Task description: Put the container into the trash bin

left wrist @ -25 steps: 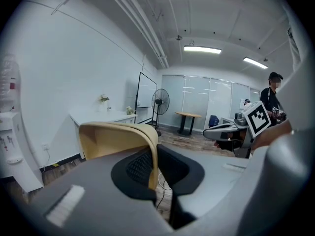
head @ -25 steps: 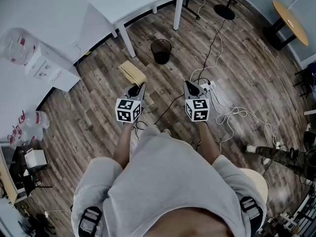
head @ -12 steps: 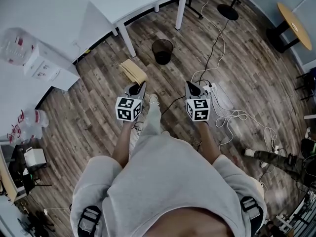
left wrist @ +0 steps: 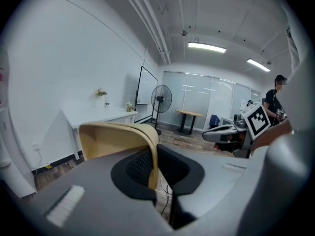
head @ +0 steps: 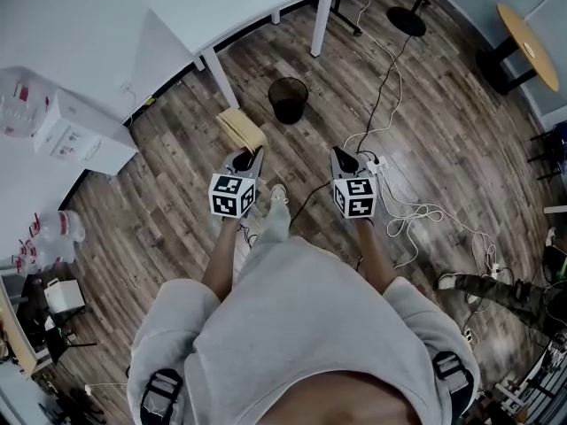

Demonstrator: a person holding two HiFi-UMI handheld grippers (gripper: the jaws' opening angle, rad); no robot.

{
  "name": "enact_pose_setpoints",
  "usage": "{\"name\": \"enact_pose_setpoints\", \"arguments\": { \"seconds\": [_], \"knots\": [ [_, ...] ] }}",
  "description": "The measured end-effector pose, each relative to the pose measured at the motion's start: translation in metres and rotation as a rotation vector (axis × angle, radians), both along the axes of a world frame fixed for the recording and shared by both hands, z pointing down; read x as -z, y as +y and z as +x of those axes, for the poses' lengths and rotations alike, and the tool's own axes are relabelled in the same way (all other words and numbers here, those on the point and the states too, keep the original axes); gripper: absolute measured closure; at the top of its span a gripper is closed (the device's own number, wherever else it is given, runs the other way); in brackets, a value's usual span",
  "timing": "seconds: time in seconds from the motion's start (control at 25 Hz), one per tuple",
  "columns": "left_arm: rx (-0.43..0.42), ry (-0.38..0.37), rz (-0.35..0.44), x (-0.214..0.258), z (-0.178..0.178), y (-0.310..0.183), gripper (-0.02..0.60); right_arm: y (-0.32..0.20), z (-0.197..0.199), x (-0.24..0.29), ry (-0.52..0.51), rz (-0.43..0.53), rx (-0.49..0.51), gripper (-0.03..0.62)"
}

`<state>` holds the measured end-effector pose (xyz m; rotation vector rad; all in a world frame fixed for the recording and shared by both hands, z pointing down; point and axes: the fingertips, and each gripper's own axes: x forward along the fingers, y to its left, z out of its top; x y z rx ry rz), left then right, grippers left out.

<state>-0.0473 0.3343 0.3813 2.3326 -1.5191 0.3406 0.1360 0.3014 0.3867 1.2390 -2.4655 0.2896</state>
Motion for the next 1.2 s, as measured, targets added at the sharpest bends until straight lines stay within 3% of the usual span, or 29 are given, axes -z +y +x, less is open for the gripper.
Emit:
{"name": "enact_pose_setpoints", "arguments": {
  "seconds": [0.72, 1.2],
  "knots": [
    [-0.033, 0.019, 0.011, 0.016, -0.065, -0.162, 0.551, -0.154, -0.063, 0.019, 0.012, 0.006, -0.041, 0.579],
    [-0.085, 0.028, 0.001, 0.006, -0.084, -0.224, 0.551, -0.200, -0.087, 0.007, 0.030, -0.019, -0.075, 0.579]
  ]
}}
